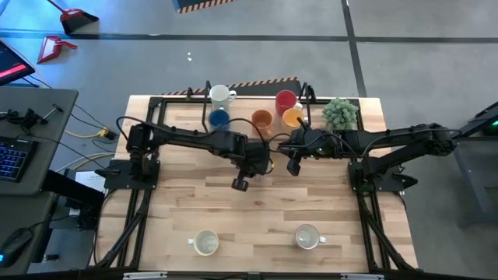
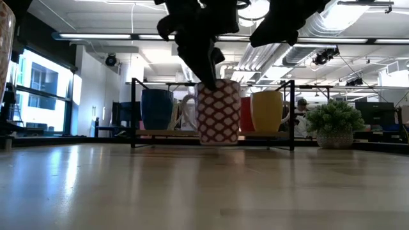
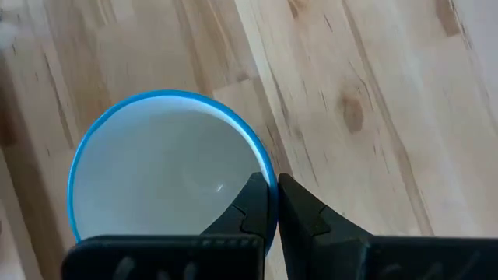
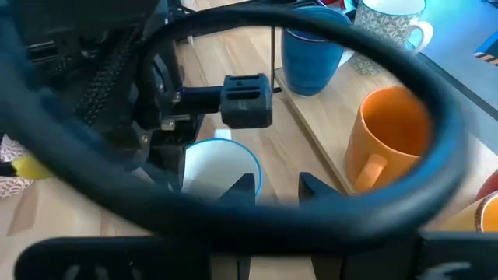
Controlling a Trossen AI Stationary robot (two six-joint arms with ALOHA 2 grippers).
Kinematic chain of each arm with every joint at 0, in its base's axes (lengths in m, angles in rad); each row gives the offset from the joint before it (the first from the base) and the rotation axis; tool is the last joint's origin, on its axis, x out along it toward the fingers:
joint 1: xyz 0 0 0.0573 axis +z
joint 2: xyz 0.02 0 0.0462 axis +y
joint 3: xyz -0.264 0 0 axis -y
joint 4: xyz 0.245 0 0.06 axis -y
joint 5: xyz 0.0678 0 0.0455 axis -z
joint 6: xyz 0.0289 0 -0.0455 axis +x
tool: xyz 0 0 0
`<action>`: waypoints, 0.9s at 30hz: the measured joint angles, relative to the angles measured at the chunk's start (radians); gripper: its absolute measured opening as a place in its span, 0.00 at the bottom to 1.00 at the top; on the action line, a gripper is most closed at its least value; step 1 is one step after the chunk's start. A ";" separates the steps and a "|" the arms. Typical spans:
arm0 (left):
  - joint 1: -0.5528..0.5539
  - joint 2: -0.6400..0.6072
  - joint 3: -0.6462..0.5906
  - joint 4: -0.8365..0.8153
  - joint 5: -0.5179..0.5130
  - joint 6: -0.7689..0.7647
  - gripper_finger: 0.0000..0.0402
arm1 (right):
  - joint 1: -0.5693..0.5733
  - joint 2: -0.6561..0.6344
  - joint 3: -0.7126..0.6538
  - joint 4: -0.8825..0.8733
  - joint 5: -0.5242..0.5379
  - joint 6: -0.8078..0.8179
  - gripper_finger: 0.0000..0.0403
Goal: Place coffee mugs
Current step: Remove the white red mug from the shelf
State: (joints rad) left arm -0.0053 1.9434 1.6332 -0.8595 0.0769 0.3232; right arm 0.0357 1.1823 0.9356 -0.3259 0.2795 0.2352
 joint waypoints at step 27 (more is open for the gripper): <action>-0.042 -0.002 -0.010 0.005 -0.095 -0.082 0.24 | -0.003 0.000 0.000 -0.036 -0.018 -0.016 0.20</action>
State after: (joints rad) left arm -0.0475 1.9419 1.6231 -0.8541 -0.0185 0.2415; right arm 0.0330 1.1822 0.9356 -0.3614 0.2611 0.2188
